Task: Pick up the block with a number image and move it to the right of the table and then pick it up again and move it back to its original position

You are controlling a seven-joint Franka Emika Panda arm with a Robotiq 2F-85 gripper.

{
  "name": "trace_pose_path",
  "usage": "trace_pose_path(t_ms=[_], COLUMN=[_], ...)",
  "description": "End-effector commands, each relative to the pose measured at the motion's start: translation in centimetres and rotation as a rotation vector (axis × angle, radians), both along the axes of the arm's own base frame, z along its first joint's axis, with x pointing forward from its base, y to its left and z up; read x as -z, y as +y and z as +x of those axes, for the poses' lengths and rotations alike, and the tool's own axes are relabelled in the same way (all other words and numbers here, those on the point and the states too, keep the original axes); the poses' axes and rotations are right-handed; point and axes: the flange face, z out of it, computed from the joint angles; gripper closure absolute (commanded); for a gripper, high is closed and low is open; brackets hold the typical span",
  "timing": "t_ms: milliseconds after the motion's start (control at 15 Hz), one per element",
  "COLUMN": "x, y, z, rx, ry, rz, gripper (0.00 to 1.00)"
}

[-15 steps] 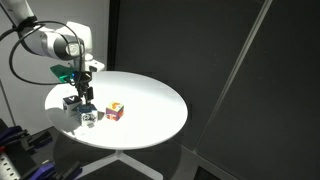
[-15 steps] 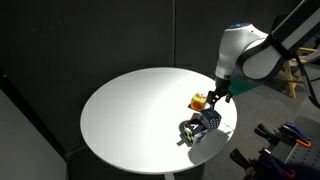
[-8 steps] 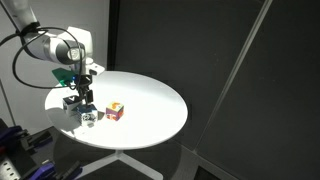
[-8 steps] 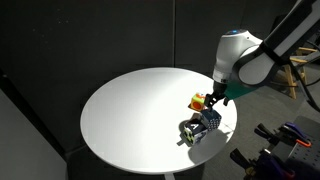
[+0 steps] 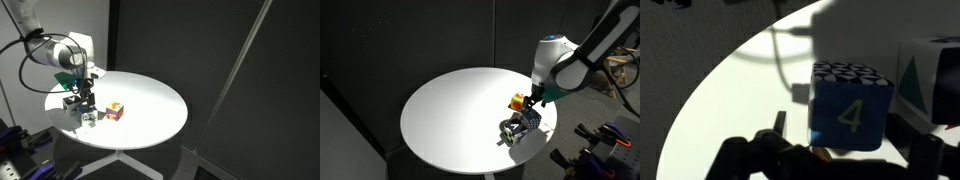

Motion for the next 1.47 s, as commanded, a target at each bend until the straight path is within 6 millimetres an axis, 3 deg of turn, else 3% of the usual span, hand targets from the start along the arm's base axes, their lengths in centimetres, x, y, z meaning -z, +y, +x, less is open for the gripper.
trace_pose_path(t_ms=[0, 467, 1067, 1133, 1200, 1333, 1400], x=[0.5, 2.1, 3.4, 3.4, 3.3, 3.1, 3.0], y=[0.6, 1.5, 1.1, 1.1, 1.1, 1.1, 1.1], z=[0.7, 1.1, 1.3, 1.3, 1.3, 1.3, 1.2], rx=[-0.001, -0.010, -0.009, -0.008, -0.009, -0.012, -0.013], ry=[-0.012, 0.003, 0.022, 0.022, 0.022, 0.017, 0.017], rz=[-0.022, -0.048, -0.067, -0.068, -0.068, -0.066, -0.064], gripper=[0.00, 0.00, 0.00, 0.06, 0.26, 0.30, 0.38])
